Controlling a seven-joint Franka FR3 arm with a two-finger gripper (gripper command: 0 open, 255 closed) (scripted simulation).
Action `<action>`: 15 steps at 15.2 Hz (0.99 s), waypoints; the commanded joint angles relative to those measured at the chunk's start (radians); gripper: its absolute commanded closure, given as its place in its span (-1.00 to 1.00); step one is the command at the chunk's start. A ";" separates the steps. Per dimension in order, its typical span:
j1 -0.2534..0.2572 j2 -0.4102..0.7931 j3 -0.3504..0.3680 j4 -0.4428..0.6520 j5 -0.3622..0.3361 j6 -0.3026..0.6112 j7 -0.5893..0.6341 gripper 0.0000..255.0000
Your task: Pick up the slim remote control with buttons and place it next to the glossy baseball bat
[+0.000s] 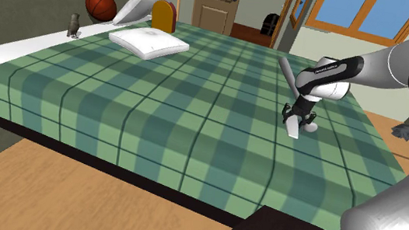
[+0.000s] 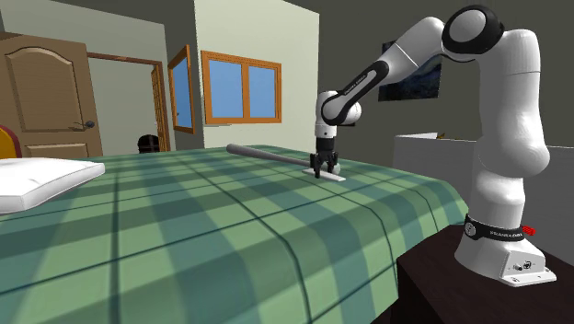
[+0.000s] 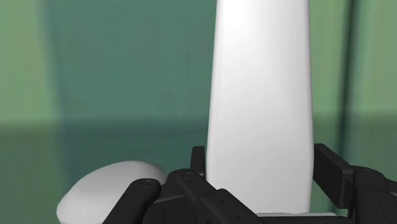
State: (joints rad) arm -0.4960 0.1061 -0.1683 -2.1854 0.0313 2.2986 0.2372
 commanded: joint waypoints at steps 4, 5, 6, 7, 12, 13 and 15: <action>0.000 0.002 0.000 -0.001 0.000 0.003 0.000 1.00; 0.000 0.002 0.000 -0.001 0.000 0.003 0.000 1.00; 0.000 0.002 0.000 -0.001 0.001 0.003 0.000 -1.00; 0.000 0.002 0.000 -0.001 0.001 0.003 0.000 -1.00; 0.001 -0.018 0.000 0.011 -0.005 -0.028 0.003 -1.00; 0.001 -0.037 -0.001 0.024 -0.009 -0.060 0.007 -1.00; 0.002 -0.068 -0.002 0.052 -0.016 -0.118 0.012 -1.00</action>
